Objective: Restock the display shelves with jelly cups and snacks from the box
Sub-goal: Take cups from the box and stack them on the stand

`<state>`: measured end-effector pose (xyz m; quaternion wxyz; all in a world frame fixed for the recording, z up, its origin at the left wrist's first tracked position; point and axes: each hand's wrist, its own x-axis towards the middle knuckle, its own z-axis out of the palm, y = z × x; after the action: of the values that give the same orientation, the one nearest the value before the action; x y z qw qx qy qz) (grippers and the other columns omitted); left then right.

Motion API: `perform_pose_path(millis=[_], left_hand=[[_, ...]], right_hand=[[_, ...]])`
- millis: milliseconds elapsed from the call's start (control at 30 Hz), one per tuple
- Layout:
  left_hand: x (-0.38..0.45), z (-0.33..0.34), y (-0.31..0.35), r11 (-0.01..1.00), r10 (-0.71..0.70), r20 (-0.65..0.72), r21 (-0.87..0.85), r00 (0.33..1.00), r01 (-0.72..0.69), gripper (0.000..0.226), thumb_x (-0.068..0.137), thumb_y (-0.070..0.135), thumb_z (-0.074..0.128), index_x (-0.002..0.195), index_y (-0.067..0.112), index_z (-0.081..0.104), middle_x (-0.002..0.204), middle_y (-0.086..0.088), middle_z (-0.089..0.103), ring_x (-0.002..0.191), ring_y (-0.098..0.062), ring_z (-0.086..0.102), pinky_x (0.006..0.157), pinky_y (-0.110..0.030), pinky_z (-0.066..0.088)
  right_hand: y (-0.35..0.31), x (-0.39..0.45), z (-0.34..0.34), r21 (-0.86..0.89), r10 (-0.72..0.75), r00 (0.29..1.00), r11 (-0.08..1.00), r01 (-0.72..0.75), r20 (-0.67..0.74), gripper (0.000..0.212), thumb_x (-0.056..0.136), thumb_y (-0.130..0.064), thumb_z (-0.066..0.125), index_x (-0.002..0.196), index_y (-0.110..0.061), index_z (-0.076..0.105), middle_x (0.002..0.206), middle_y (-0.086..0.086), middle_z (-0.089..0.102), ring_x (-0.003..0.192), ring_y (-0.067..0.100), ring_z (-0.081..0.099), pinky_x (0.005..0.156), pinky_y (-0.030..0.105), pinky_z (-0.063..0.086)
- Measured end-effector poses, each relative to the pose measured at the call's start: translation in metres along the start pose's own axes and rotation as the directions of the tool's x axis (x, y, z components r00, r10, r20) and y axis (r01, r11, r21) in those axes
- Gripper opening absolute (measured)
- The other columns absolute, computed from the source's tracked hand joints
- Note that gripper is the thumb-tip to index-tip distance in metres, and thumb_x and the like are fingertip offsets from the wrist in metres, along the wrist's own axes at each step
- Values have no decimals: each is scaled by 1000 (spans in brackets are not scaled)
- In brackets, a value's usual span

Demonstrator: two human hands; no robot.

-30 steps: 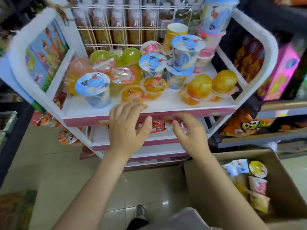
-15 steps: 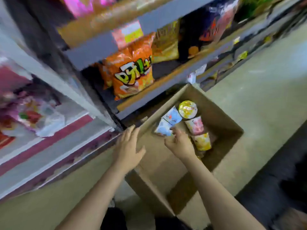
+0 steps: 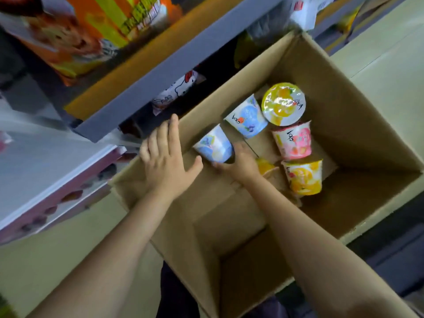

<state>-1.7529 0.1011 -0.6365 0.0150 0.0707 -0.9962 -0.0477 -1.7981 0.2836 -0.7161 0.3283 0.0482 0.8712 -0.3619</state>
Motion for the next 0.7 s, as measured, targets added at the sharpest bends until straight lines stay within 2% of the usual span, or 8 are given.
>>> perform_pose_path(millis=[333,400,467,533,567,633,667,700], left_hand=[[11,-13,-2,997,76,58,12,995,-77,93,88,52,53,157,3,15,164,-16,20,151,-32,17,122,-50,12],[1,-17,6,985,148,8,-91,989,-147,87,89,45,56,155,-1,22,163,-20,18,151,-36,17,122,-53,15],[-12,-19,18,937,232,-68,-251,970,-242,69,87,36,58,146,2,42,153,-20,39,138,-37,43,111,-50,36],[-18,-17,29,888,62,33,-458,998,-40,48,86,41,56,125,13,58,121,-5,61,102,-26,63,89,-45,52],[-15,-17,34,803,-107,196,-562,975,201,45,84,48,57,117,18,60,105,4,63,90,-19,64,82,-43,54],[-2,-17,46,349,-328,624,-617,709,705,62,75,61,68,121,22,54,97,12,64,93,-13,67,81,-39,56],[4,-12,52,112,-284,774,-559,566,821,71,74,59,75,129,20,50,103,10,67,98,-13,69,78,-34,57],[7,-6,59,-37,-224,830,-530,510,847,75,75,52,79,135,18,47,108,7,69,97,-11,70,72,-29,57]], right_hand=[[-24,3,0,141,122,993,982,-122,11,66,66,-44,88,115,-10,59,104,0,68,92,16,64,76,32,52],[-23,-8,-6,172,115,993,978,-115,13,63,67,-45,87,115,-13,61,103,-1,70,90,15,66,78,33,56],[-19,-23,-14,226,103,995,969,-101,5,60,68,-43,87,116,-15,63,101,-3,71,90,13,67,77,32,56],[-13,-37,-25,261,91,996,962,-81,-26,58,67,-44,87,114,-17,66,98,-5,73,88,10,68,77,31,56],[-9,-42,-30,284,88,995,956,-74,-37,57,66,-43,88,113,-17,68,96,-6,74,87,8,69,77,30,57],[-5,-51,-41,342,64,997,938,-50,-31,56,65,-39,90,111,-16,70,95,-7,75,87,7,70,78,31,57],[-5,-54,-45,358,40,999,933,-32,-16,56,64,-41,90,110,-16,70,95,-7,75,87,7,70,80,33,58],[-5,-56,-47,358,11,1000,934,-12,3,58,63,-44,89,111,-17,70,96,-6,75,88,8,70,82,37,58]])
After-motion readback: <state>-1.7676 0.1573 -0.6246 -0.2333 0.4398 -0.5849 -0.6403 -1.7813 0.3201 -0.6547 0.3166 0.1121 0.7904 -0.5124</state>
